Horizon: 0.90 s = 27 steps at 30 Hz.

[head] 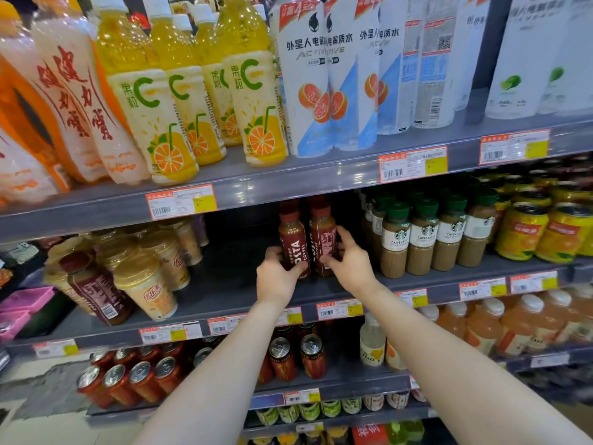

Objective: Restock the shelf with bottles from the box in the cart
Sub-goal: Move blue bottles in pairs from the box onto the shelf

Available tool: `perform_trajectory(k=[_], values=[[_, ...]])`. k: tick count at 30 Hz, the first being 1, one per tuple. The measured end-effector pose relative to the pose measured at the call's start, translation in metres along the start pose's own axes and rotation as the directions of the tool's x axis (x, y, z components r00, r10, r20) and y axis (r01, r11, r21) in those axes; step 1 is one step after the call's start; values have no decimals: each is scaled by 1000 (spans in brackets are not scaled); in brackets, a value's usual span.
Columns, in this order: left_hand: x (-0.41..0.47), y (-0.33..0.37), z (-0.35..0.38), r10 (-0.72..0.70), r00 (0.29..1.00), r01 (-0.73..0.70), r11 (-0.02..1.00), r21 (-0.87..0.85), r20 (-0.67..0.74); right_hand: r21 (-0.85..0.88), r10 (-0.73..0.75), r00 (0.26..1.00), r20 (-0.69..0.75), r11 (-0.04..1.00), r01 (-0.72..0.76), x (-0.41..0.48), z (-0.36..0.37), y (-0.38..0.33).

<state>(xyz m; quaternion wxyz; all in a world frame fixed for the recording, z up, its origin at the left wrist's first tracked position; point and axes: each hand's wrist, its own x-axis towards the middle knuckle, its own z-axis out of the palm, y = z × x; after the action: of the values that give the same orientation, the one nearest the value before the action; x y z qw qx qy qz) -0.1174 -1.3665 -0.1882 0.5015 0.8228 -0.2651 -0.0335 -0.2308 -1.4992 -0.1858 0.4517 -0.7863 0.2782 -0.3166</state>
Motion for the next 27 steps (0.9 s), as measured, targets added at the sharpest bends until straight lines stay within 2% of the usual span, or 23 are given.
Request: perform_trajectory(k=[5,8,12,15,20,27], values=[[-6,-5,-5,-60,997,56,995,82,43,-39,115,993,-20,993,-115,-6,-2,1],[-11,-7,-11,-62,997,52,986,161,55,-107,121,992,-29,987,-123,-12,-5,-1],[-30,1,-15,34,999,-32,964,264,-5,-174,121,992,-43,977,-126,-30,-10,-3],[-55,4,-12,117,993,-104,923,371,-12,-208,76,997,-6,975,-75,-49,-15,6],[-94,6,-6,280,954,-293,788,541,109,-329,-92,991,102,937,121,-85,-35,22],[-162,19,-1,372,886,-460,640,616,276,-568,-97,988,124,809,150,-159,-76,27]])
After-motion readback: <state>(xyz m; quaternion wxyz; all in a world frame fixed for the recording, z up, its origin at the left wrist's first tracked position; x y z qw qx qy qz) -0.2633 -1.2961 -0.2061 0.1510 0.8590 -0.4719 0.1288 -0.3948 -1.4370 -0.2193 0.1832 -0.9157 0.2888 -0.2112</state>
